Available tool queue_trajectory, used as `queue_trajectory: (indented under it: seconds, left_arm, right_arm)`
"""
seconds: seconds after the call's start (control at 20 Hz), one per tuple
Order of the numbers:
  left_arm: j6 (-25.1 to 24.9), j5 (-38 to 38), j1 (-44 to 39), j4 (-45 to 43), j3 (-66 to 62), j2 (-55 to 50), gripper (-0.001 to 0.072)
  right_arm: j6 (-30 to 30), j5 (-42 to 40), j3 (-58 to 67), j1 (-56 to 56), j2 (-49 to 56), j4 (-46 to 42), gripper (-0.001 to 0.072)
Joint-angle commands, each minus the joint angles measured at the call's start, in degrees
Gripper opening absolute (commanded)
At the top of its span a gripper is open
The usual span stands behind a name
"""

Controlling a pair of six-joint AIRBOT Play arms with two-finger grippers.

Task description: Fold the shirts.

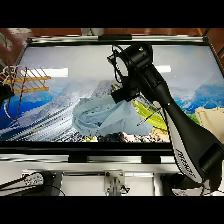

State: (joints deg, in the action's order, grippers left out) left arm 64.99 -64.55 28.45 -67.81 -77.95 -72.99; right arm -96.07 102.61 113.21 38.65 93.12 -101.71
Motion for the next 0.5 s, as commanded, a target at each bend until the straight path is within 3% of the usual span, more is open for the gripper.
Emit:
queue_trajectory:
  seconds: [0.0, 0.2, 0.45]
  left_arm:
    - [0.4, -1.6, -7.4, 5.3, -1.8, 8.9, 0.005]
    - [0.4, -13.7, -22.4, 4.0, -1.4, 16.8, 0.005]
    - [7.3, -22.6, -44.7, -18.2, 8.7, 25.7, 0.0048]
  right_arm:
    - [1.4, 0.5, 0.0, -0.6, -2.6, -5.2, 0.0079]
    - [1.4, 0.3, 0.0, -5.9, -5.5, -4.6, 0.0078]
    - [2.9, 0.3, 0.0, -13.7, -6.6, -3.6, 0.0078]
